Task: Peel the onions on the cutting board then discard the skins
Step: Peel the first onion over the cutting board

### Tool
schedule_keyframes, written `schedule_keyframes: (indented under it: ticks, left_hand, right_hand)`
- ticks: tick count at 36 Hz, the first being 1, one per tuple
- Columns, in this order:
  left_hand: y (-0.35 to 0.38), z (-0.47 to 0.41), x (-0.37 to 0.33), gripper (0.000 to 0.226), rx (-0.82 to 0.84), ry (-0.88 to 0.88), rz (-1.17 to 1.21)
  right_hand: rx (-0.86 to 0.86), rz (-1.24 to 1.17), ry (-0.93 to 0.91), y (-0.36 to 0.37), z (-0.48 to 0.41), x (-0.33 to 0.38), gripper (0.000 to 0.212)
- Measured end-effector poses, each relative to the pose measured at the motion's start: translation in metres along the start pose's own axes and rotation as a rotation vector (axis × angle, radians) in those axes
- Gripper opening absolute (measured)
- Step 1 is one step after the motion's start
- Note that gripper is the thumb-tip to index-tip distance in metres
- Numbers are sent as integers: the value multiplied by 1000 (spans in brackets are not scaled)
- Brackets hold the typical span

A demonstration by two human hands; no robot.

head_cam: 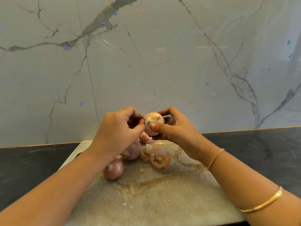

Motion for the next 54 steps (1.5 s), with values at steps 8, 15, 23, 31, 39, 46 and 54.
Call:
schedule_keyframes:
  ticks: [8, 15, 23, 31, 39, 46, 54]
  left_hand:
    - [2, 1, -6, 10, -20, 33, -104]
    - [-2, 0, -2, 12, -62, -22, -66]
    - [-3, -1, 9, 9, -63, -101, -21]
    - [11, 0, -3, 36, 192, 99, 166]
    - [16, -1, -5, 33, 220, 240, 111]
    - [16, -1, -4, 36, 220, 255, 119]
    - [17, -2, -2, 33, 253, 238, 112]
  right_hand:
    - [-4, 34, 2, 1, 1, 0, 36]
    - [14, -31, -5, 1, 1, 2, 27]
    - [-8, -139, 1, -2, 2, 3, 22]
    - [-55, -150, 11, -5, 3, 3, 13]
    - [-30, -103, 26, -2, 4, 3, 21]
    - [-34, -93, 31, -1, 4, 4, 22]
    - [-29, -76, 30, -1, 3, 2, 23]
Point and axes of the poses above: each hand's wrist, its own z-axis away from the middle knuckle, its own y-axis out of the palm, x = y × z, the point moved 6 cm from there along -z, towards the middle knuckle, and after that the axes turned 8 degrees about x, right-handed, at the moved point
